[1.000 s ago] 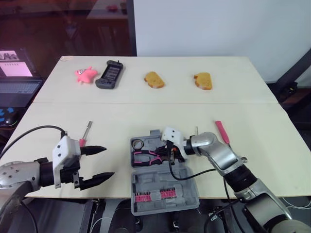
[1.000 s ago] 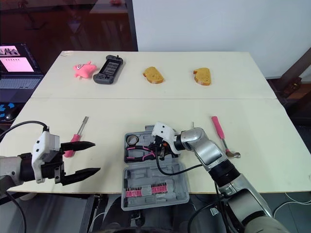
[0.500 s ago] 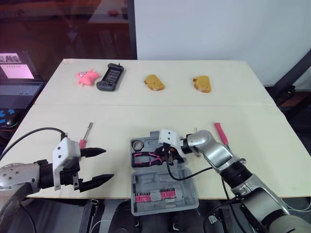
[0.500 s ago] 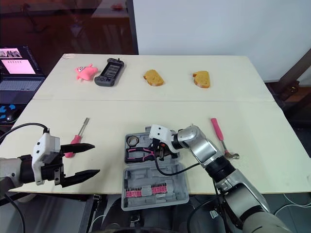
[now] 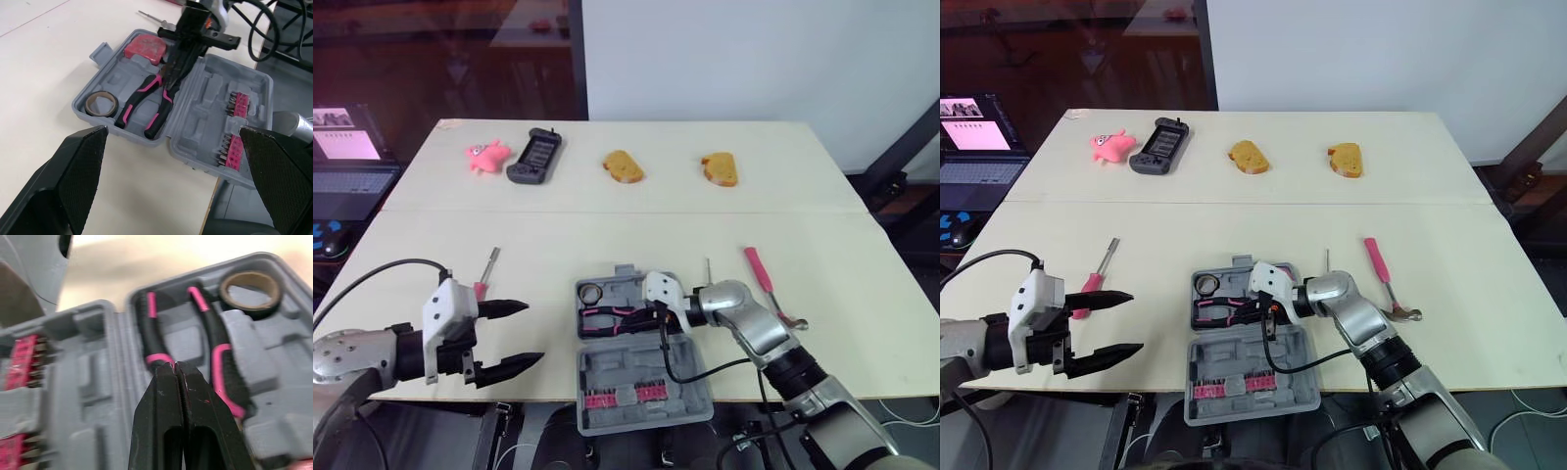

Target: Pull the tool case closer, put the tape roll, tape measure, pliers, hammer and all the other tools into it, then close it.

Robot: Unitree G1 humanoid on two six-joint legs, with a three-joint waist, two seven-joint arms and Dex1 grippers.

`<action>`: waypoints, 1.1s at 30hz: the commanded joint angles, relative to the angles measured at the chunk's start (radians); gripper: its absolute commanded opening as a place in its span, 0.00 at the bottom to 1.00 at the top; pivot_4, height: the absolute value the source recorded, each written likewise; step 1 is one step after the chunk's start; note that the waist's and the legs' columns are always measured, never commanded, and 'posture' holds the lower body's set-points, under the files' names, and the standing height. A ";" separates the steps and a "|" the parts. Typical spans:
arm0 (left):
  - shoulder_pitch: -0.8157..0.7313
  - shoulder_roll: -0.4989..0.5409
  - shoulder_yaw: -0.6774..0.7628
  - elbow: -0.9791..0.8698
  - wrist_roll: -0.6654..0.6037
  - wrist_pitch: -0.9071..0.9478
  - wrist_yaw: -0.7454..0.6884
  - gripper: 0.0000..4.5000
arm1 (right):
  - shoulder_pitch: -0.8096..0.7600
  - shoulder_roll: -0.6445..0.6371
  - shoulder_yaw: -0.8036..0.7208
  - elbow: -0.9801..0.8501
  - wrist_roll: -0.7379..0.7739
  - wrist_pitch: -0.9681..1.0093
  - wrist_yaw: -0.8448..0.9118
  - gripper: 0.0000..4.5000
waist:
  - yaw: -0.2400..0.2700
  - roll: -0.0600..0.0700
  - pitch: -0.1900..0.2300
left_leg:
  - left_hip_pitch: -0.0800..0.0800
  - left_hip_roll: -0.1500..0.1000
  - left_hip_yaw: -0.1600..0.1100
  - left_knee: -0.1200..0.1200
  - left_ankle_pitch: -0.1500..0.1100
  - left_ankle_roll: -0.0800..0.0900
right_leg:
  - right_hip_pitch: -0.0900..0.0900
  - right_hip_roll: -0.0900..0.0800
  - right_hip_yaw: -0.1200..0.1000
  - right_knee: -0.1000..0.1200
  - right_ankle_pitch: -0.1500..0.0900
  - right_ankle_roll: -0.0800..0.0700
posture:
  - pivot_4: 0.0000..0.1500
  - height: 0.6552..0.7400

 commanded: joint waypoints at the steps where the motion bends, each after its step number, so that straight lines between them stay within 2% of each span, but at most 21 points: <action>1: -0.009 0.002 -0.004 -0.006 0.003 -0.016 -0.002 1.00 | 0.003 -0.015 -0.014 -0.040 0.004 0.000 0.006 0.02 | 0.000 0.000 0.000 | 0.000 0.000 0.000 0.000 0.000 0.000 | 0.000 0.000 0.000 0.000 0.000 0.000 | 1.00 0.75; 16: 0.008 0.003 0.003 -0.011 0.015 -0.015 -0.006 1.00 | -0.038 -0.025 0.120 0.119 -0.134 0.116 -0.023 0.02 | -0.003 0.000 -0.001 | 0.001 0.001 0.000 0.000 0.000 -0.001 | 0.000 -0.001 0.000 0.000 0.000 -0.001 | 1.00 0.75; 21: 0.021 0.002 -0.009 -0.014 0.028 -0.019 -0.003 1.00 | -0.056 -0.018 0.136 0.122 -0.134 0.156 -0.035 0.02 | -0.004 -0.001 -0.002 | 0.003 0.001 0.000 -0.003 0.000 -0.002 | 0.001 -0.003 0.000 -0.002 -0.003 -0.006 | 1.00 0.75; 33: -0.007 0.001 -0.055 0.011 0.060 -0.031 0.002 1.00 | -0.081 -0.032 0.139 0.059 -0.115 0.218 -0.027 0.02 | -0.003 -0.002 -0.006 | 0.004 0.000 0.000 -0.010 0.001 -0.004 | 0.001 -0.003 0.000 -0.007 -0.003 -0.006 | 1.00 0.75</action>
